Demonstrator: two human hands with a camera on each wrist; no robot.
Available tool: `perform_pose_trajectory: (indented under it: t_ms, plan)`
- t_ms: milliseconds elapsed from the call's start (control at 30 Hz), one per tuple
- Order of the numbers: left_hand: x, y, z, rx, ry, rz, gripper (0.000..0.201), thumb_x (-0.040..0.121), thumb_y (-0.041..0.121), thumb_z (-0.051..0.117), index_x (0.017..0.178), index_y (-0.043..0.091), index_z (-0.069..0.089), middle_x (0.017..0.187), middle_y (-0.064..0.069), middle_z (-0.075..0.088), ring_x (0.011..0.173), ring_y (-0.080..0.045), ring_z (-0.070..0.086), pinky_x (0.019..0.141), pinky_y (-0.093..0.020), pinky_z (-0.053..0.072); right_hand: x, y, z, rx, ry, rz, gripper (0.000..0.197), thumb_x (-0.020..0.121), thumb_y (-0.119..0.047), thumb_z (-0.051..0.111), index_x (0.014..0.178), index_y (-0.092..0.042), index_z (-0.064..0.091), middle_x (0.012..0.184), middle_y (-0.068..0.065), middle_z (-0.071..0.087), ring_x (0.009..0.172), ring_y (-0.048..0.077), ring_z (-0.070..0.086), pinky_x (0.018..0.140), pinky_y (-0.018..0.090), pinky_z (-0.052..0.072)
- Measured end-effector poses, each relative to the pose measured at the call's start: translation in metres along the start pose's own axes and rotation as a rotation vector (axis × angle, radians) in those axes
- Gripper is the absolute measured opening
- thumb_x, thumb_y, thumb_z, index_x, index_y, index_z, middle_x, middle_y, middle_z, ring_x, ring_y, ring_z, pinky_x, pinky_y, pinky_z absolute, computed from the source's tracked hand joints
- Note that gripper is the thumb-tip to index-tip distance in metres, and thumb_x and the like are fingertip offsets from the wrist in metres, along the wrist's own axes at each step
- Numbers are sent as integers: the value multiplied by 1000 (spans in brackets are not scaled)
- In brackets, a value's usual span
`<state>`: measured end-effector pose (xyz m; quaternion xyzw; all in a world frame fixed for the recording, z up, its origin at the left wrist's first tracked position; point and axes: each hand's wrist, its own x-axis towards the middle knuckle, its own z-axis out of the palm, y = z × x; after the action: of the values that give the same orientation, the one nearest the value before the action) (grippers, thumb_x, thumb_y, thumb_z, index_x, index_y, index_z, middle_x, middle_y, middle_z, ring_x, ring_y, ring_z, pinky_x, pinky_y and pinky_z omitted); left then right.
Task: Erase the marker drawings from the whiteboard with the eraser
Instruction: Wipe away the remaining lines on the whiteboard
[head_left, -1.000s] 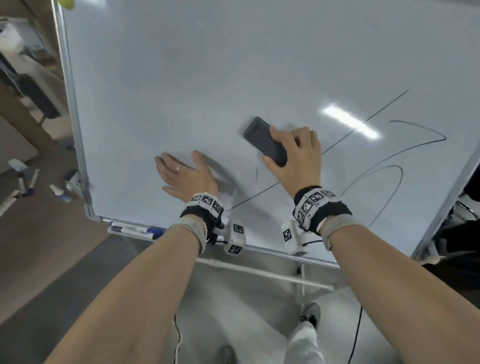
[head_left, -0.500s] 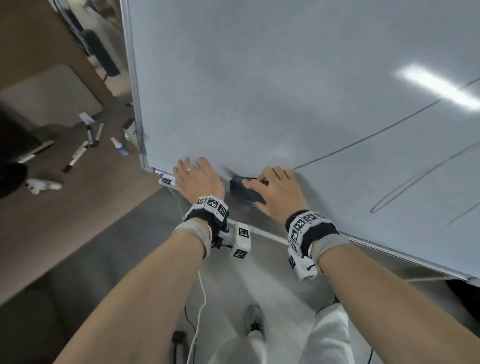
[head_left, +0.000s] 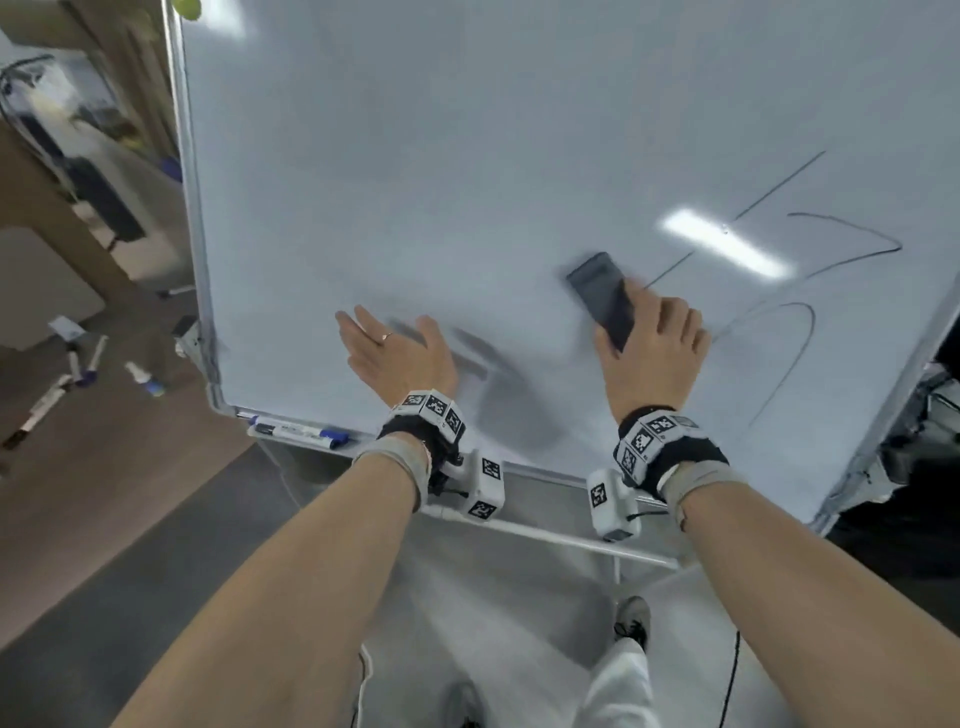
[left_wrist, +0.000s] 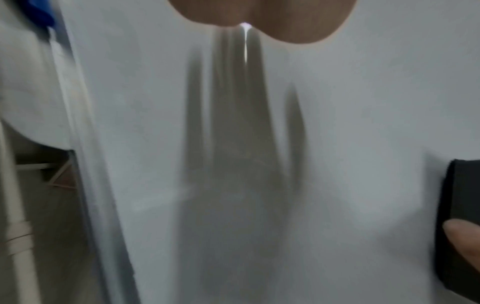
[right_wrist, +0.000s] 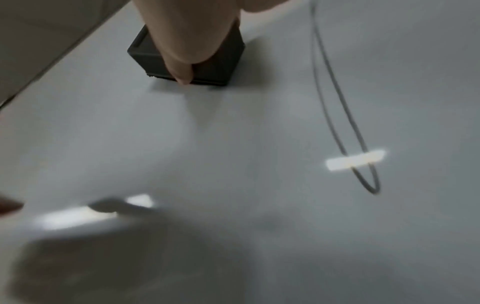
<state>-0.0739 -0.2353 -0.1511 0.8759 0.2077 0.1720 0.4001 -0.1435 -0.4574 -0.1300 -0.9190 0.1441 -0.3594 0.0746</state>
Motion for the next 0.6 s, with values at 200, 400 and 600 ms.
perform_pose_trajectory:
  t_ms: [200,400,600]
  plan:
    - [-3,8,6,28,-27,44,78,97,44,42,157,6,9,165,-11,2,152,-26,6,122,-45,11,3,-5,4,129,67,-41,52,77,-35,75,122,-20,55,107,14,54,97,34,49,85,45,39]
    - [0,-9,11,3,-22,32,86,94,49,47,157,6,7,164,-13,-1,151,-28,7,122,-41,12,-57,-42,39,212,-212,-486,55,69,-31,83,119,-25,60,102,8,58,92,29,49,80,40,34]
    - [-1,62,23,-11,-12,132,88,91,58,44,158,11,11,165,-11,2,151,-28,11,115,-50,24,-20,-8,7,114,-160,-299,53,75,-38,79,123,-27,60,105,5,58,94,30,50,80,42,38]
